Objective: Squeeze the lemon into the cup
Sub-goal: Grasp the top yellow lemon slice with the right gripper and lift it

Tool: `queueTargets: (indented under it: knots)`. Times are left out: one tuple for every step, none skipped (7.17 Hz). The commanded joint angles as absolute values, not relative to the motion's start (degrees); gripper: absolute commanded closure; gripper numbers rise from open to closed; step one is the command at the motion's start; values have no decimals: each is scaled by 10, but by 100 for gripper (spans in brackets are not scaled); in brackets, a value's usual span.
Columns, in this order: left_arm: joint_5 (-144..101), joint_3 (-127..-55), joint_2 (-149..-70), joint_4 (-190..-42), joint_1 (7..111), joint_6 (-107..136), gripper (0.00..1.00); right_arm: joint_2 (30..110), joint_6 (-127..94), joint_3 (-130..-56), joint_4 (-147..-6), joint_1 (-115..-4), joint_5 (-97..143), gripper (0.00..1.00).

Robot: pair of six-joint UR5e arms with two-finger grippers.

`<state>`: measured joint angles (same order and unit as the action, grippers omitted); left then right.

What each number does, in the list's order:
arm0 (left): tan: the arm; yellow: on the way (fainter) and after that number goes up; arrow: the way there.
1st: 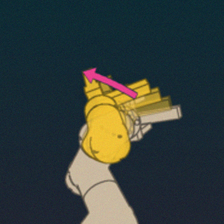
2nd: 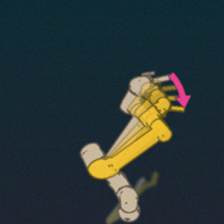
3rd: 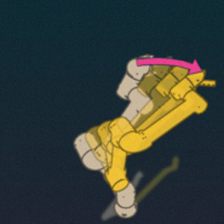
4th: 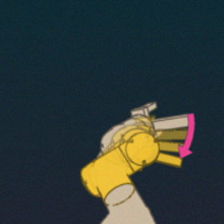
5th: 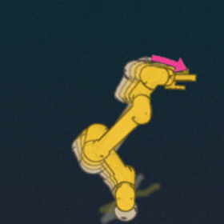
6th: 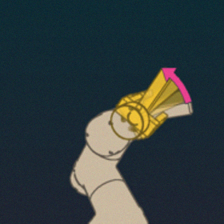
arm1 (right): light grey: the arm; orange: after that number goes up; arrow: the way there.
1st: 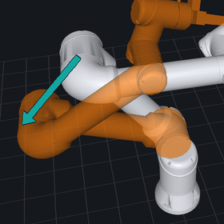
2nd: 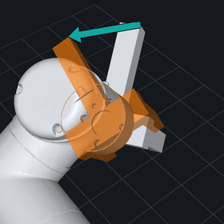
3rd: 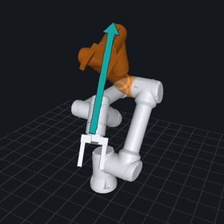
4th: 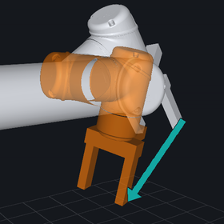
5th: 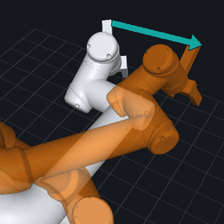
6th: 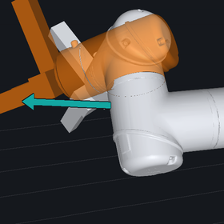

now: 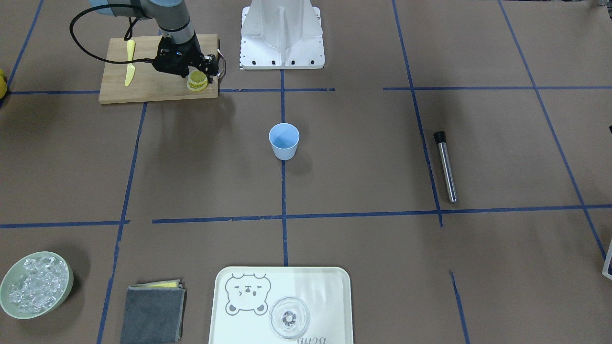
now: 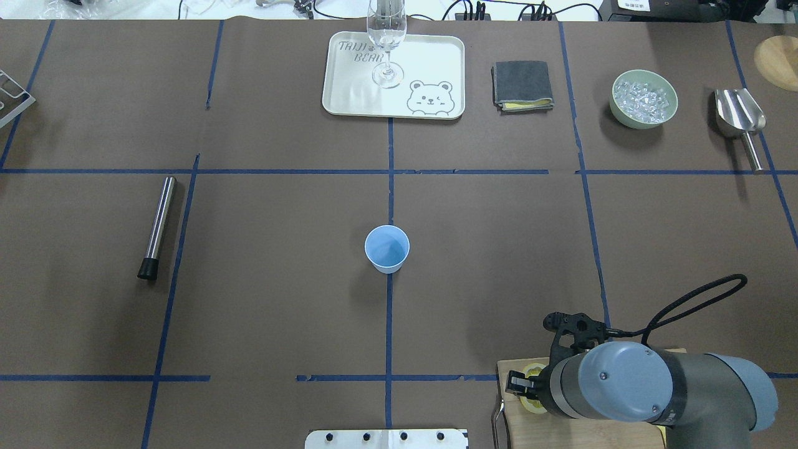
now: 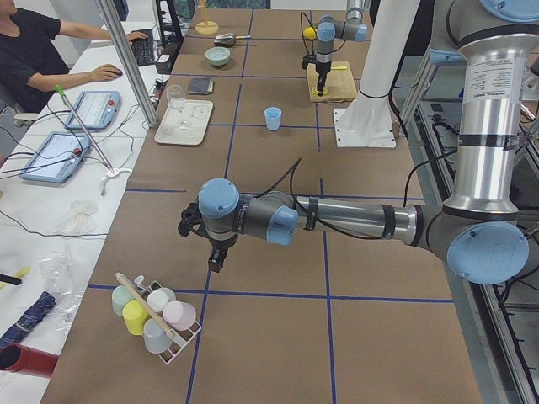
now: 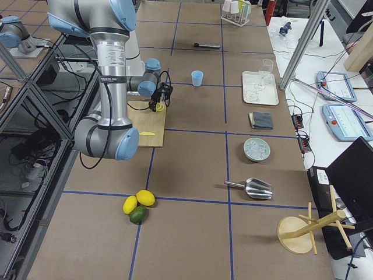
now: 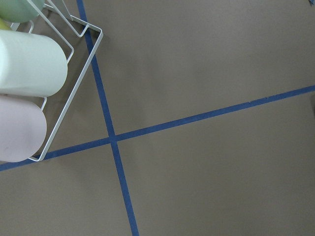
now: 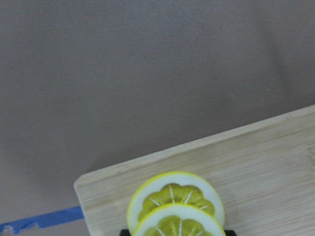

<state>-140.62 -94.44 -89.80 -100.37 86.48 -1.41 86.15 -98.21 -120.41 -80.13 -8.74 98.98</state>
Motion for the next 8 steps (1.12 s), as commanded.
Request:
queueTargets:
  knots:
    - [-1406, -945, -897, -1004, 865, -14, 0, 863, -982, -1215, -802, -91, 991, 44]
    - [-1407, -945, -896, -1004, 865, -14, 0, 864, -982, -1219, -803, -91, 991, 44]
    - [-1415, -945, -896, -1004, 865, -14, 0, 866, -982, -1223, -803, -91, 991, 44]
    - [-1420, -945, -896, -1004, 865, -14, 0, 866, -982, -1224, -803, -92, 991, 44]
    - [-1420, -945, -896, -1004, 865, -14, 0, 866, -982, -1226, -803, -94, 991, 43]
    - [-1420, -945, -896, -1004, 866, -14, 0, 867, -982, -1231, -804, -98, 991, 42]
    - [-1420, -945, -896, -1004, 866, -14, 0, 868, -982, -1231, -804, -99, 991, 42]
    - [-1421, -945, -896, -1004, 866, -14, 0, 867, -982, -1232, -804, -104, 991, 41]
